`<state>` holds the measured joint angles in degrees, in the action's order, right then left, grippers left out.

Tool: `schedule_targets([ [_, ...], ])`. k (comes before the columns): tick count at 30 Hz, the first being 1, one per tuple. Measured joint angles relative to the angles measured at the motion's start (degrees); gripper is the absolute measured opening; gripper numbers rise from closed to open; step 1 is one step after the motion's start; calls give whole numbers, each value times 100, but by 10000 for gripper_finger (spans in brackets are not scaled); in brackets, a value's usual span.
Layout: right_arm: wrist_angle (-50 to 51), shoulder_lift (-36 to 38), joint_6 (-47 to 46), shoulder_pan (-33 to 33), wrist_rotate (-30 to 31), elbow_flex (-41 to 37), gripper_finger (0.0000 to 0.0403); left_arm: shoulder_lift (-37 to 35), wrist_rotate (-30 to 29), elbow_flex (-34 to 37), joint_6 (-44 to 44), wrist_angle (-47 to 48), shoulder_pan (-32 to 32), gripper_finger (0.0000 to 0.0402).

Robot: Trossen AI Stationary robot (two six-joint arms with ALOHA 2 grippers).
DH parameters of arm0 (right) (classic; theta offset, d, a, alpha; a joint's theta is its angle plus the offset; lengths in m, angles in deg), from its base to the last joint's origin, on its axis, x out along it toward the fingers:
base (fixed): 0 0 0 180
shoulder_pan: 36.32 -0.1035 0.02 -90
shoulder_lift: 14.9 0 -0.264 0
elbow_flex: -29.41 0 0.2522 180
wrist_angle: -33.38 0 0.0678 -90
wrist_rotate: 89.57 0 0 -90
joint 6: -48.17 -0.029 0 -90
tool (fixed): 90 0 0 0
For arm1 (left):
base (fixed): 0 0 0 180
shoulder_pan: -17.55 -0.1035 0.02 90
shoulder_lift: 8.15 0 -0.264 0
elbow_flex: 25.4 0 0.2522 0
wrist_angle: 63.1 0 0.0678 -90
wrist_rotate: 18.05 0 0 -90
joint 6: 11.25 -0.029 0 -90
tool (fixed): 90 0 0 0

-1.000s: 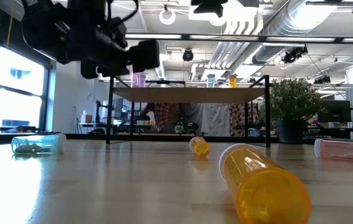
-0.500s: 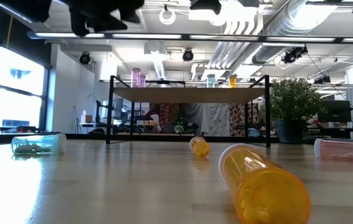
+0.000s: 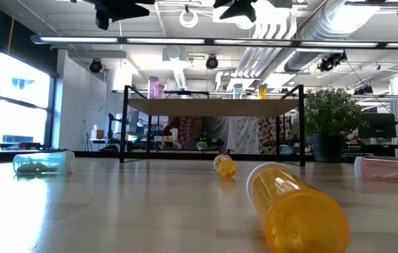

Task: Pick and place medicine bottles onto shelf by color
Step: Put the top violet pill bottle aligned with the other violet pill bottle on the shelf

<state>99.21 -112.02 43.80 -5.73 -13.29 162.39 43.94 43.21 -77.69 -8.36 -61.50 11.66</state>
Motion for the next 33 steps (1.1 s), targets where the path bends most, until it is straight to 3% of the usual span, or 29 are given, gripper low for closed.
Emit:
schedule_targets([
  [5,70,0,-186,-58,2,0,190,-433,1737,-100,-4,1276,-666,184],
  [13,213,0,-329,-140,34,0,190,-419,3329,-128,-123,2054,-1648,184],
  [24,212,0,-64,-135,473,0,190,424,3564,-125,-353,2138,-2466,184],
  [33,212,0,-57,-133,488,0,190,1123,3572,-125,-369,1757,-2811,184],
])
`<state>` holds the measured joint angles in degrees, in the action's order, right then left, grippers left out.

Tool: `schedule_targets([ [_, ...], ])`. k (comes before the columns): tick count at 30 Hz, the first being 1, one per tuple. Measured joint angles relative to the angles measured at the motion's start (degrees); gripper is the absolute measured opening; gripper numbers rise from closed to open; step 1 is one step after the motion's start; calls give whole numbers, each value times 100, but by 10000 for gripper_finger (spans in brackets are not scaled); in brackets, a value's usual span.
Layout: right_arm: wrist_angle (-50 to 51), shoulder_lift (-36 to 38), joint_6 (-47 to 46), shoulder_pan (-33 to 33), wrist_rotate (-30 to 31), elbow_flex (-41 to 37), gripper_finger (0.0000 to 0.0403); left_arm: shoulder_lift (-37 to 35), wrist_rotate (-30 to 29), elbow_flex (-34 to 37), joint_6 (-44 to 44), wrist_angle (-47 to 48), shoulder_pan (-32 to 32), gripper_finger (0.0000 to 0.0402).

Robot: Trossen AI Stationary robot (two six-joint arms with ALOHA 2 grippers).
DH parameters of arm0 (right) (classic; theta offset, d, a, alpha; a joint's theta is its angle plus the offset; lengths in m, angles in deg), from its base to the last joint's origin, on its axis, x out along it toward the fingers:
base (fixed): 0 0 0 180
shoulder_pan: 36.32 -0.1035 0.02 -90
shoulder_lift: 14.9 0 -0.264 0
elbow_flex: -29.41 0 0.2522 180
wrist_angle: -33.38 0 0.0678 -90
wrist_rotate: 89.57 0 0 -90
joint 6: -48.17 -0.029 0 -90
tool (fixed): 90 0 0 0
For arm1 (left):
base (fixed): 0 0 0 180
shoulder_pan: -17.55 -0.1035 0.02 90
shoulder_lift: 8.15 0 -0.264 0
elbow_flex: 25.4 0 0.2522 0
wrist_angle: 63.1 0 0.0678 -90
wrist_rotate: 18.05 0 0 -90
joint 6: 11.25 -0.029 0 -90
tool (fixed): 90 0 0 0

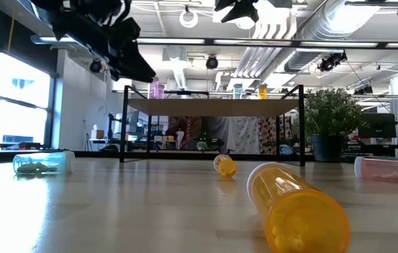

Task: Pick and place medicine bottles onto shelf by color
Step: Put the top violet pill bottle aligned with the other violet pill bottle on the shelf

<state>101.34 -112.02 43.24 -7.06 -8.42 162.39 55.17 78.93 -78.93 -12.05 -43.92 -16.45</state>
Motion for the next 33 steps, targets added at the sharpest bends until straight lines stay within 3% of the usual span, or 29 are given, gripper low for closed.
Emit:
schedule_targets([
  [11,0,0,0,0,-2,0,190,362,-9,-2,212,-198,-96,184],
  [33,2,0,87,0,-11,0,190,303,-186,-1,772,-216,-93,184],
])
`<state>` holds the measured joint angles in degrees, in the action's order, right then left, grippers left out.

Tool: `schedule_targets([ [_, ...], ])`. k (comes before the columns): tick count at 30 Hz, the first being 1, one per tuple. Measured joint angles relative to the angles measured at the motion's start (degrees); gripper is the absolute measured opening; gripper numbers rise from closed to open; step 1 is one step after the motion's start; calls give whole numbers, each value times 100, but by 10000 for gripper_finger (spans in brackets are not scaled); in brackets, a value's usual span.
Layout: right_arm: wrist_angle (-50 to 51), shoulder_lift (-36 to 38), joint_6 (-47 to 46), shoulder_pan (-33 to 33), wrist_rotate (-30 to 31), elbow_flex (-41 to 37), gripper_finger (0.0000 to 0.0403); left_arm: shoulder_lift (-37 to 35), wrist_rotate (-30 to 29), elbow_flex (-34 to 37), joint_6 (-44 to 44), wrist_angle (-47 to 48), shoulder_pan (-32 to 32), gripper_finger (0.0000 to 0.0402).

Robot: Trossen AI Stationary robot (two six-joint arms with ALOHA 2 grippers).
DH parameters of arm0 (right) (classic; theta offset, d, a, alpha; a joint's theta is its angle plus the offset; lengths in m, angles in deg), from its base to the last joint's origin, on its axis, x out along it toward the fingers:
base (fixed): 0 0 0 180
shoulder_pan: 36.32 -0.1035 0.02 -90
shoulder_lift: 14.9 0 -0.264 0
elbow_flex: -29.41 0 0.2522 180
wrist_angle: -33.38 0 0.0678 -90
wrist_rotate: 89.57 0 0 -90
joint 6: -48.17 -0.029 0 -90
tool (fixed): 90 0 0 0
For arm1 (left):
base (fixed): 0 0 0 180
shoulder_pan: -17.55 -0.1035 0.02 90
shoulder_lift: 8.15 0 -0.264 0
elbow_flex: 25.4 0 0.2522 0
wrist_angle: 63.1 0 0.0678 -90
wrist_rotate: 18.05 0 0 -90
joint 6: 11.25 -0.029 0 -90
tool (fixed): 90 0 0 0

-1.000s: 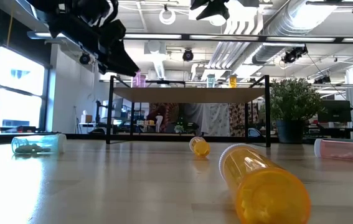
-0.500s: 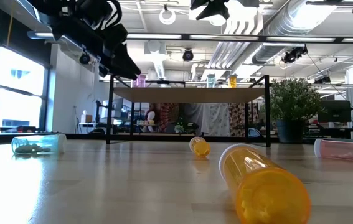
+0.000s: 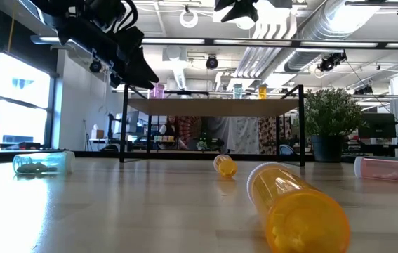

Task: Pick and place medicine bottles onto shelf by color
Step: Put the top violet pill bottle aligned with the other violet pill bottle on the shelf

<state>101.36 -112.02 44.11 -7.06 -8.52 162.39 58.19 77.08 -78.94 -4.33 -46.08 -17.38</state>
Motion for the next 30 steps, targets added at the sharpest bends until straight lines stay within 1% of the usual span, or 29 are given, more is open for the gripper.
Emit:
schedule_targets([
  [4,2,0,2,1,0,0,190,0,-91,-151,-43,80,-3,184],
  [7,2,0,2,0,0,0,190,-2,-317,-262,-127,224,-9,184],
  [14,2,0,1,1,0,0,190,-2,-326,-279,-156,646,-41,184],
  [30,2,0,-17,0,2,0,190,-2,-330,-281,-157,646,-22,184],
])
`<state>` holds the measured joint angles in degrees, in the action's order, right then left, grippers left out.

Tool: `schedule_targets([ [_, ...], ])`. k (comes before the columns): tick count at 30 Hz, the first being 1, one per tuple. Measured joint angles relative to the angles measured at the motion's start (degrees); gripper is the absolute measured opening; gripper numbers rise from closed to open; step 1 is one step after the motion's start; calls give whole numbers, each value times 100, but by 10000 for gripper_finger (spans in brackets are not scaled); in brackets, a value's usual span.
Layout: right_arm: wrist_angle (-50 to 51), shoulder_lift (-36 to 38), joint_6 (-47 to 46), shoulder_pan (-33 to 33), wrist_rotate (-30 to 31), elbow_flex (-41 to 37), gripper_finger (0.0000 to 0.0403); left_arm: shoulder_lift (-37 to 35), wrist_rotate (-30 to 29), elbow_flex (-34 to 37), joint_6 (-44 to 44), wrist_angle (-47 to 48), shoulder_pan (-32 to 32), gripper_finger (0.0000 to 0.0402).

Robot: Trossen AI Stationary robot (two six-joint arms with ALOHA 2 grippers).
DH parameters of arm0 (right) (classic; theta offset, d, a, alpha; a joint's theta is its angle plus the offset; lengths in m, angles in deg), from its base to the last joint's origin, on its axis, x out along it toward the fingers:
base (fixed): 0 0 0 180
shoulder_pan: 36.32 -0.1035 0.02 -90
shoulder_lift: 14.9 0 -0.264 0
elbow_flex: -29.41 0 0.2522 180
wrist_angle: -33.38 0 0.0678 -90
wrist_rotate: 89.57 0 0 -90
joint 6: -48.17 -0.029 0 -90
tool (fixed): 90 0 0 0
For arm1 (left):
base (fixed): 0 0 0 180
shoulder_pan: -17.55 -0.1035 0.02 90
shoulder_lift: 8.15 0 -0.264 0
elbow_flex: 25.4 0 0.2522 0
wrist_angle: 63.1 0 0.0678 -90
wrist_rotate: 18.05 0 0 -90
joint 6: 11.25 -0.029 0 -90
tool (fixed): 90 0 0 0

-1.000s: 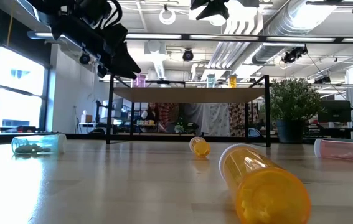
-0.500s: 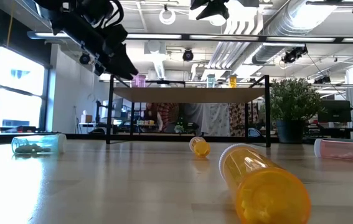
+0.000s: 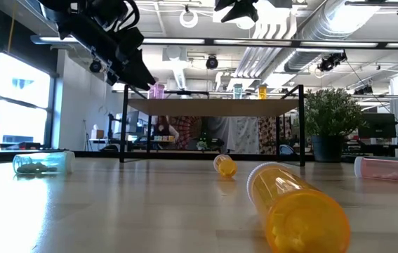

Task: Pick and place medicine bottles onto shelf by color
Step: Put the top violet pill bottle aligned with the other violet pill bottle on the shelf

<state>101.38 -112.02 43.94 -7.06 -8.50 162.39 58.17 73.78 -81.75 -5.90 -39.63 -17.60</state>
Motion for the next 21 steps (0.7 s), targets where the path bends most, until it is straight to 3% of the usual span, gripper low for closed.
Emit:
schedule_targets([
  [15,2,0,-46,0,0,-2,190,0,-57,0,-92,-4,-9,184],
  [21,10,0,-44,0,-1,-2,190,0,11,-7,336,5,59,184],
])
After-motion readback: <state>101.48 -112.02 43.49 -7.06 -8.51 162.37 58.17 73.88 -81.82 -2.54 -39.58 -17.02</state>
